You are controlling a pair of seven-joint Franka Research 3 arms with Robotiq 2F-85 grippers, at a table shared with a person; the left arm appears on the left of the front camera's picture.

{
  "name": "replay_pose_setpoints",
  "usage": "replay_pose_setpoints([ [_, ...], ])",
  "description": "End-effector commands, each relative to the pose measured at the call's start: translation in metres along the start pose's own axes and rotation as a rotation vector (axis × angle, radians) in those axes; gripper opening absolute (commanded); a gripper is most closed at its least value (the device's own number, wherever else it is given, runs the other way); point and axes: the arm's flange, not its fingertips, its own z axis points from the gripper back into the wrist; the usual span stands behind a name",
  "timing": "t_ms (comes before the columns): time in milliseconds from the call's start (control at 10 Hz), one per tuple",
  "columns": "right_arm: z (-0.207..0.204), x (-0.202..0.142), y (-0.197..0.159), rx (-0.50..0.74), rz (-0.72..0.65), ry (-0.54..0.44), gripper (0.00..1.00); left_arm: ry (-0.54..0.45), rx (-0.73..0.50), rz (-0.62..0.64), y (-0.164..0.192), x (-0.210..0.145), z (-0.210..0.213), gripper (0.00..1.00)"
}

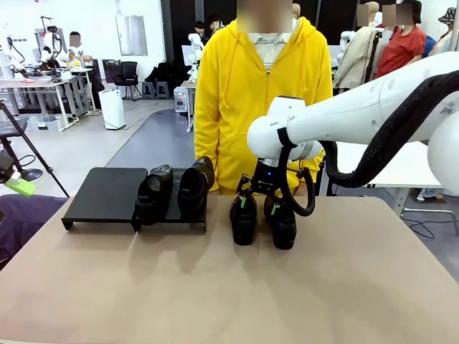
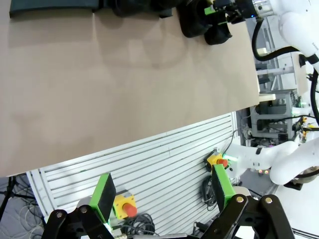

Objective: Organize the shoes by placing them on the stand.
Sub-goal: Pick up one Shoe and place it in the middle of the table.

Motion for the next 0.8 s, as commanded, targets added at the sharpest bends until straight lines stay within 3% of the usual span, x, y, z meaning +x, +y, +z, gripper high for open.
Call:
replay_pose_setpoints([
  [0,-0.004,0.004,0.008,0.015,-0.024,-0.024,1.0,0.004,0.002,-0.014,0.004,-0.001,0.003,1.0],
  [500,-0.015,0.008,0.007,0.005,-0.031,-0.015,1.0,0.004,0.002,-0.014,0.004,-0.001,0.003,1.0],
  [600,-0.015,0.007,0.007,-0.004,-0.024,-0.013,0.44,0.004,0.002,-0.014,0.004,-0.001,0.003,1.0],
  [700,-0.015,0.007,0.007,-0.001,-0.021,-0.01,0.0,0.004,0.002,-0.014,0.004,-0.001,0.003,1.0],
])
